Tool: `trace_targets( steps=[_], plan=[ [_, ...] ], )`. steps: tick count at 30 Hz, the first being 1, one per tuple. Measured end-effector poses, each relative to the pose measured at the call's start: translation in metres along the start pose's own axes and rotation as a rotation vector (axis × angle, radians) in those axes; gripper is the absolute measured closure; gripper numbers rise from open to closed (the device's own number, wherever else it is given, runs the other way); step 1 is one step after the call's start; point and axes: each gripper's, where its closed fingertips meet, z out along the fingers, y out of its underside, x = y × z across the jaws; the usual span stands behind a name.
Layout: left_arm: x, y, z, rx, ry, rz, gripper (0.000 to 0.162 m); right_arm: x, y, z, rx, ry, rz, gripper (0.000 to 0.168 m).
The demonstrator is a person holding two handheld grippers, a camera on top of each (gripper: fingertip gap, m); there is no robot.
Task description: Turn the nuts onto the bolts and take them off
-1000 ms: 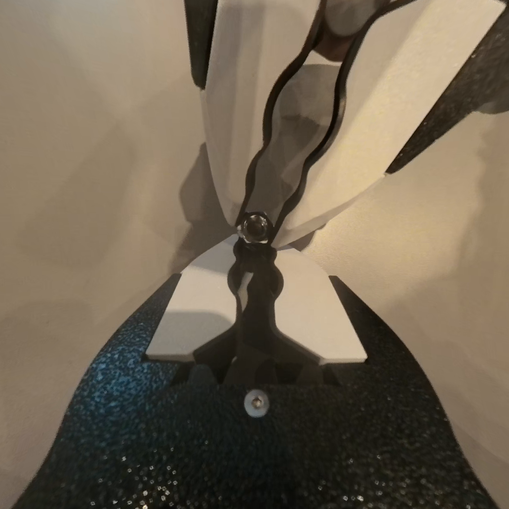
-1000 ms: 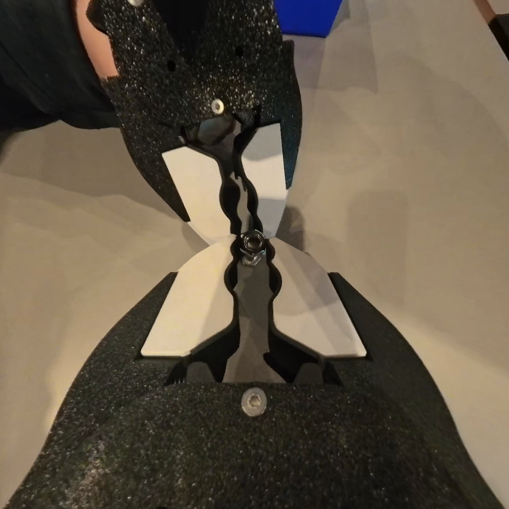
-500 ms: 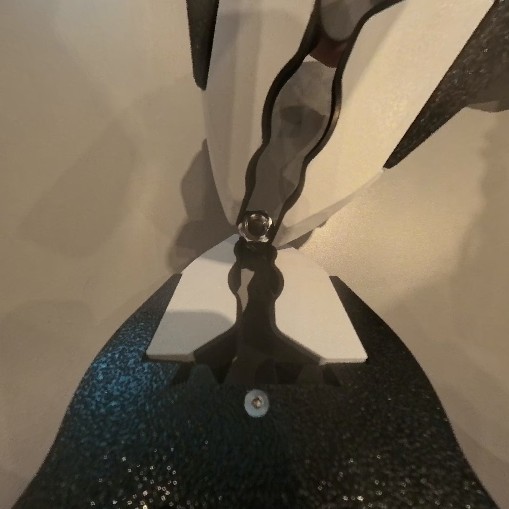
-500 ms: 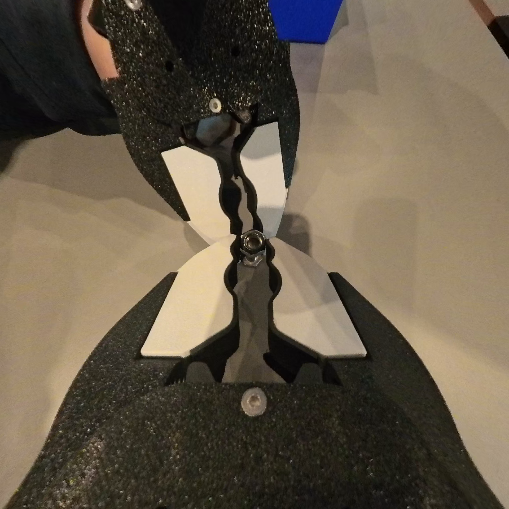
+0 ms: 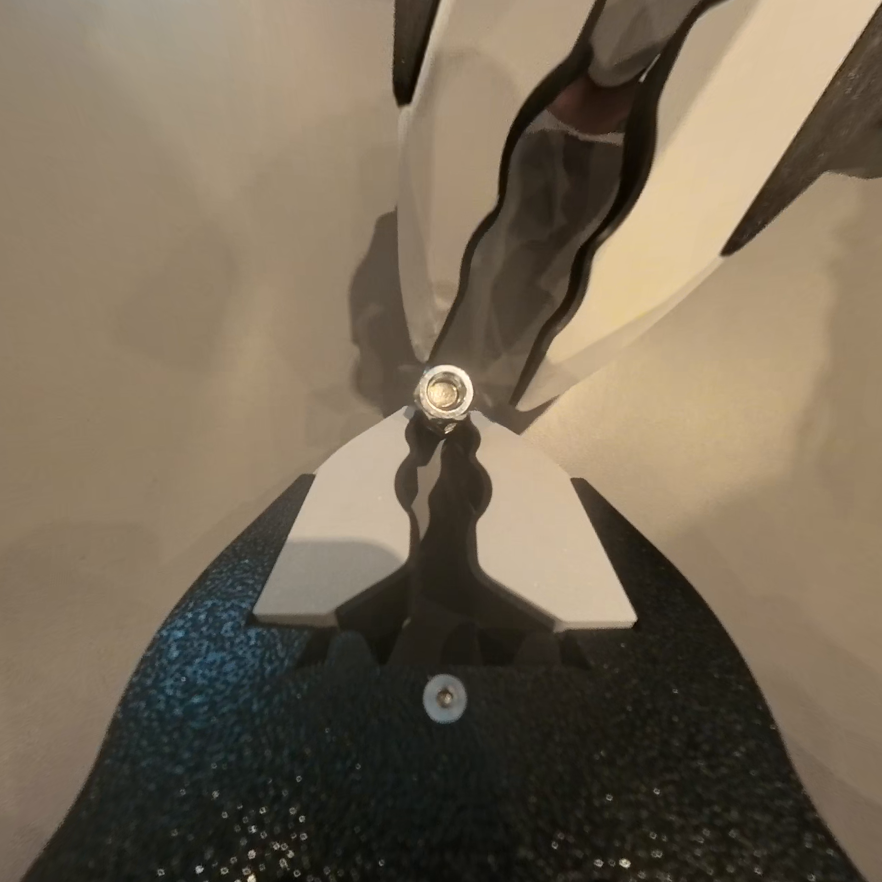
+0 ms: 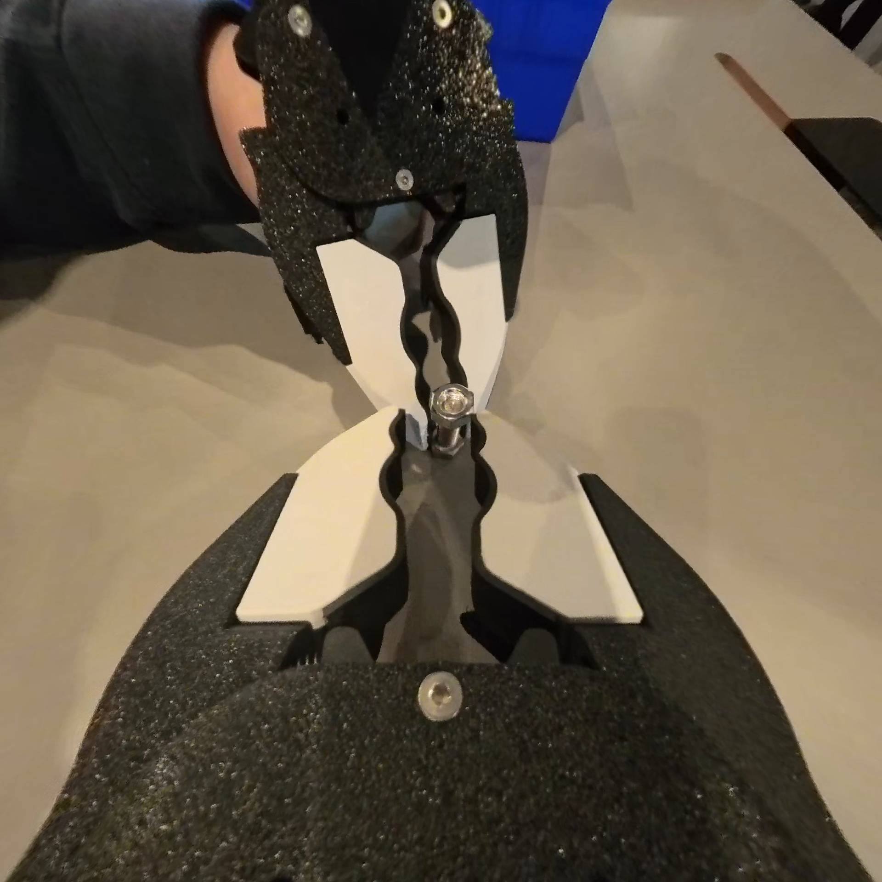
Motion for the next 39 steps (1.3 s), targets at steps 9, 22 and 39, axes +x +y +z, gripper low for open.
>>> trace_targets(
  steps=[9,22,39],
  plan=[
    [0.0,0.0,0.0,0.0,0.001,-0.002,0.147,-0.004,0.001,-0.003,-0.008,-0.033,0.008,0.152],
    [0.0,0.0,0.0,-0.002,0.0,-0.002,0.146,-0.003,-0.001,-0.007,-0.005,-0.031,-0.001,0.152],
    [0.001,-0.001,0.0,0.0,0.004,-0.002,0.147,-0.007,0.005,-0.001,-0.047,-0.053,-0.019,0.151]
  ],
)
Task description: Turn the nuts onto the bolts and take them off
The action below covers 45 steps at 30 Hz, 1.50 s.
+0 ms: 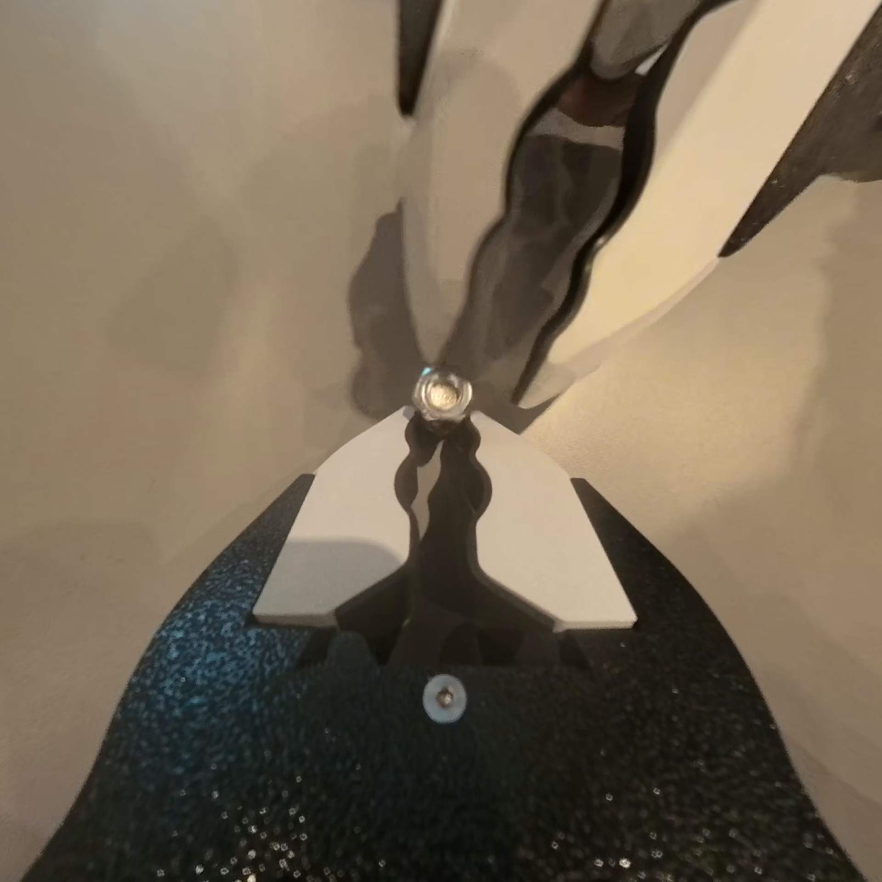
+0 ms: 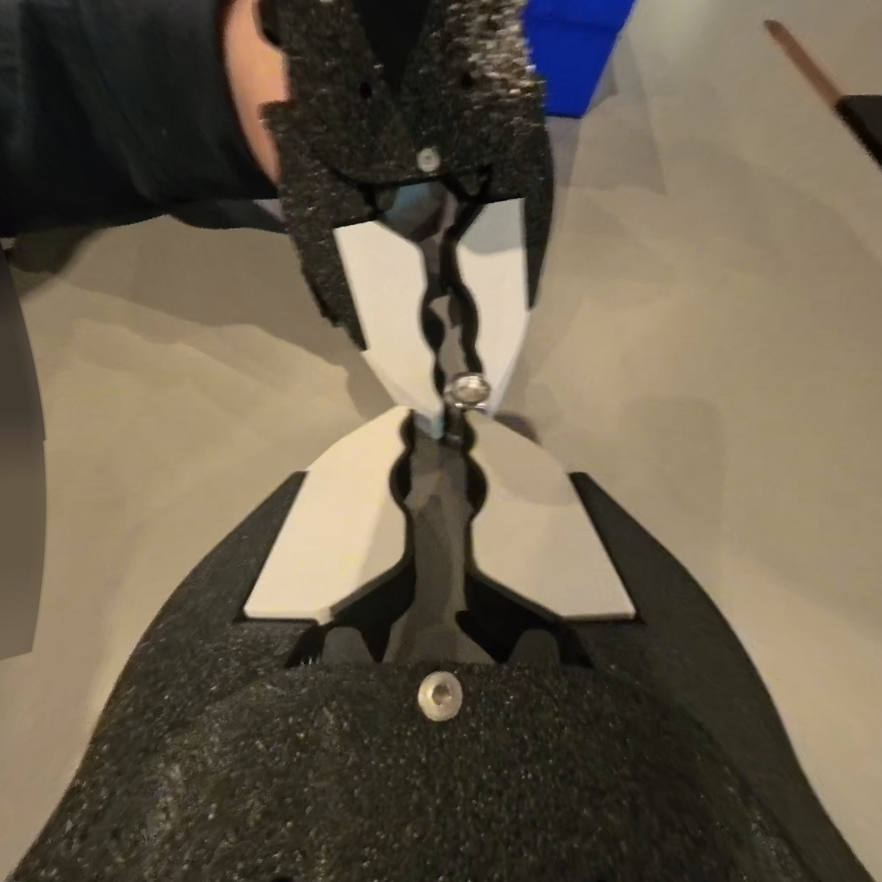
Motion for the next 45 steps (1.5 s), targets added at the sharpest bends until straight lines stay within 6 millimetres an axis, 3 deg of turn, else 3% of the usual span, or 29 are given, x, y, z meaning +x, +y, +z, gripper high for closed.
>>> trace_targets(
  steps=[1,3,9,12,19,23,29,32,33,35,37,39,41,43,44,45],
  plan=[
    [0.0,0.0,0.0,0.001,0.0,-0.001,0.147,-0.007,0.0,-0.002,0.002,-0.043,-0.008,0.164],
    [0.0,0.0,0.0,0.001,-0.001,0.001,0.146,-0.004,-0.004,-0.006,0.027,-0.021,-0.006,0.163],
    [0.0,0.0,0.0,0.007,0.001,0.002,0.147,0.007,-0.003,-0.001,0.026,0.042,0.01,0.141],
    [0.0,0.0,0.0,0.011,0.002,0.001,0.147,-0.005,-0.001,-0.004,0.014,-0.027,0.002,0.161],
    [0.0,0.0,0.0,0.011,0.002,0.001,0.147,0.009,-0.005,-0.003,0.052,0.045,0.033,0.142],
    [0.0,0.0,0.001,0.012,0.002,0.0,0.146,-0.006,-0.004,-0.005,0.037,-0.038,0.016,0.162],
    [0.0,0.0,0.001,0.009,0.001,0.002,0.147,0.013,-0.006,-0.004,0.054,0.086,0.023,0.151],
    [0.0,0.0,0.0,0.008,0.003,0.002,0.147,0.005,-0.003,0.0,0.03,0.048,0.016,0.148],
    [0.0,0.0,0.0,0.009,0.004,0.001,0.147,-0.001,-0.003,-0.003,0.028,0.004,0.011,0.161],
    [0.0,0.0,0.0,0.009,0.002,0.002,0.146,0.0,-0.008,-0.008,0.064,0.008,0.021,0.164],
    [0.0,0.0,0.0,0.007,0.001,0.003,0.146,0.009,-0.01,-0.011,0.073,0.064,0.016,0.161],
    [0.0,0.0,0.0,0.008,0.001,0.003,0.146,0.015,-0.008,-0.008,0.063,0.101,0.015,0.149],
    [0.0,0.0,0.0,0.008,0.001,0.002,0.146,0.013,-0.002,-0.001,0.033,0.085,0.02,0.143],
    [0.0,0.0,0.0,0.009,0.002,0.001,0.147,0.004,0.002,0.002,0.002,0.038,0.008,0.15],
    [0.0,0.0,0.0,0.009,0.003,0.0,0.147,-0.003,0.002,0.0,-0.002,-0.003,-0.008,0.165],
    [0.0,0.0,0.0,0.01,0.001,0.0,0.146,-0.005,0.0,-0.002,0.004,-0.02,-0.007,0.168]
  ],
)
